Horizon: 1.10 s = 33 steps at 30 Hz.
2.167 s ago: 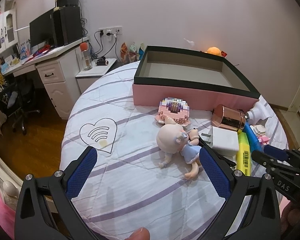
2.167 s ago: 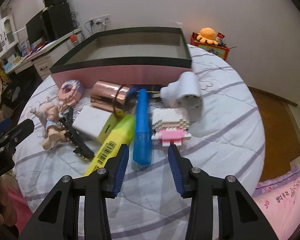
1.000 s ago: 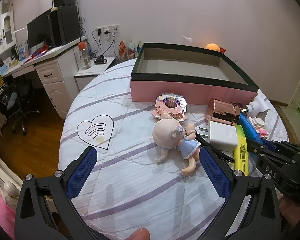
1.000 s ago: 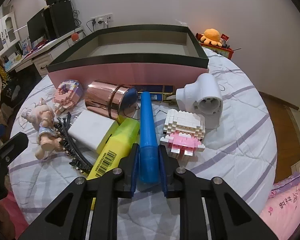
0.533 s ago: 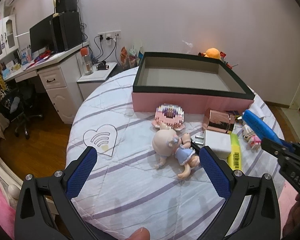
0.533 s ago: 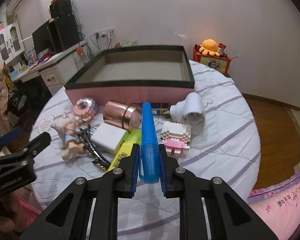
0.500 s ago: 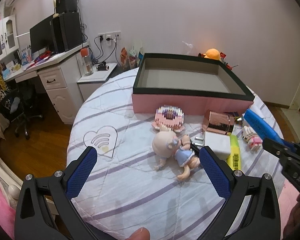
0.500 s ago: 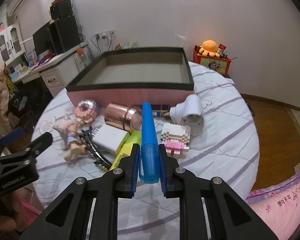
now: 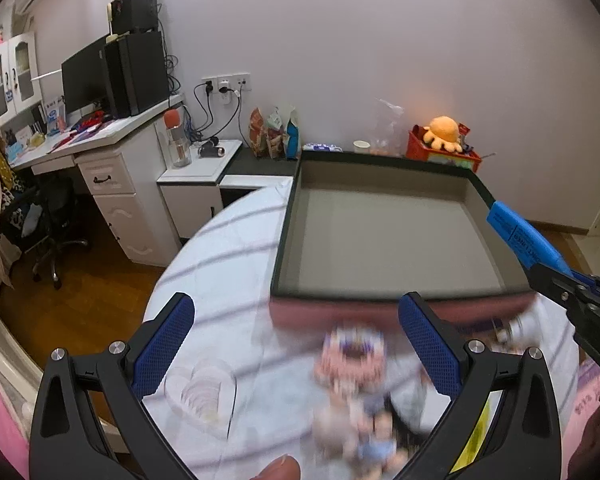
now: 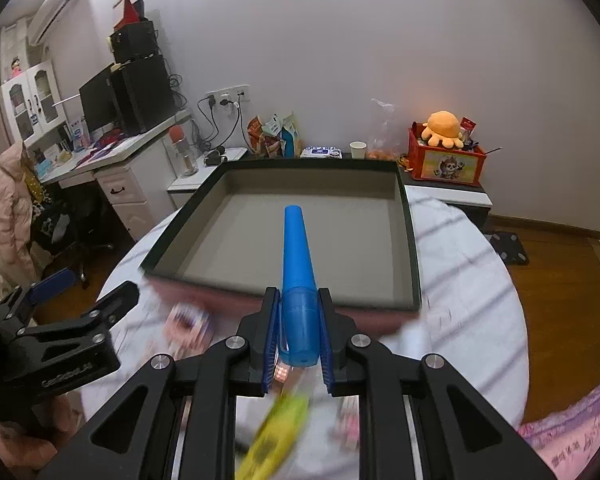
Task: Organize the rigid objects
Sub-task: 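Lift the blue highlighter with the right gripper and release it in the box, then withdraw the right gripper from the box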
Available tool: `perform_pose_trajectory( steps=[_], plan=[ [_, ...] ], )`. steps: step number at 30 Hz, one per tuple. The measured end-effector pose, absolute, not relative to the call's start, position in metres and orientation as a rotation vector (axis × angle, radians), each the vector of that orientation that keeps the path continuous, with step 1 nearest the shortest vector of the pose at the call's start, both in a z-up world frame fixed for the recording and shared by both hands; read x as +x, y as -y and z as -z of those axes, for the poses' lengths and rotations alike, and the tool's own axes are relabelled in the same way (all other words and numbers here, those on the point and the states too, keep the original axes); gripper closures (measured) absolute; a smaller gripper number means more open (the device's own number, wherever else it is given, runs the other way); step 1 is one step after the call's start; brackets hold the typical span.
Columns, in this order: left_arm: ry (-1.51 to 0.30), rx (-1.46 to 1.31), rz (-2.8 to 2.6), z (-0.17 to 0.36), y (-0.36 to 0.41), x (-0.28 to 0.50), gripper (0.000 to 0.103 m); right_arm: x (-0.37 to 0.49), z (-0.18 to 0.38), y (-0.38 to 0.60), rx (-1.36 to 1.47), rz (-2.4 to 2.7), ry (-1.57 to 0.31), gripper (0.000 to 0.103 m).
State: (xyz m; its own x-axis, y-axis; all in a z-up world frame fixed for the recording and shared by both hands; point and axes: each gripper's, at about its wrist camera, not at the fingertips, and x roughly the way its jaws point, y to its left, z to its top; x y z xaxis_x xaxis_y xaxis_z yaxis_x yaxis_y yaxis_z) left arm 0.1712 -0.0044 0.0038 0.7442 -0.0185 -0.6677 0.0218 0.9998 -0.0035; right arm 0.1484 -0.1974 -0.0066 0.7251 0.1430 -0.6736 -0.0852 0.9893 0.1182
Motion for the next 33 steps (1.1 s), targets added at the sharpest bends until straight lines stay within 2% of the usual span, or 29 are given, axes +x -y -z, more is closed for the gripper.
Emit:
perform_pose_trajectory(
  steps=[10, 17, 18, 19, 23, 24, 30, 33],
  plan=[
    [-0.767, -0.019, 0.023, 0.012, 0.010, 0.237, 0.000, 0.261, 0.057, 0.209, 0.062, -0.077, -0.953, 0.085],
    [-0.791, -0.031, 0.020, 0.022, 0.007, 0.240, 0.000, 0.273, 0.085, 0.208, 0.032, -0.044, -1.056, 0.085],
    [-0.793, -0.033, 0.020, 0.022, 0.006, 0.238, 0.000, 0.271, 0.085, 0.209, 0.040, -0.040, -1.052, 0.079],
    [-0.794, -0.034, 0.021, 0.022, 0.005, 0.234, 0.000, 0.268, 0.083, 0.210, 0.046, -0.038, -1.044, 0.060],
    [-0.788, -0.036, 0.016, 0.017, 0.003, 0.222, 0.000, 0.254, 0.071, 0.202, 0.021, -0.044, -0.984, 0.037],
    [-0.786, -0.034, 0.016, 0.015, 0.003, 0.218, 0.000, 0.249, 0.066, 0.200, 0.014, -0.032, -0.961, 0.027],
    [-0.728, -0.033, 0.003, -0.003, 0.000, 0.180, 0.000, 0.208, 0.028, 0.202, 0.057, -0.028, -0.832, 0.021],
    [-0.698, -0.033, -0.001, -0.010, -0.001, 0.160, 0.000, 0.178, 0.011, 0.204, 0.084, -0.033, -0.775, 0.014]
  ],
)
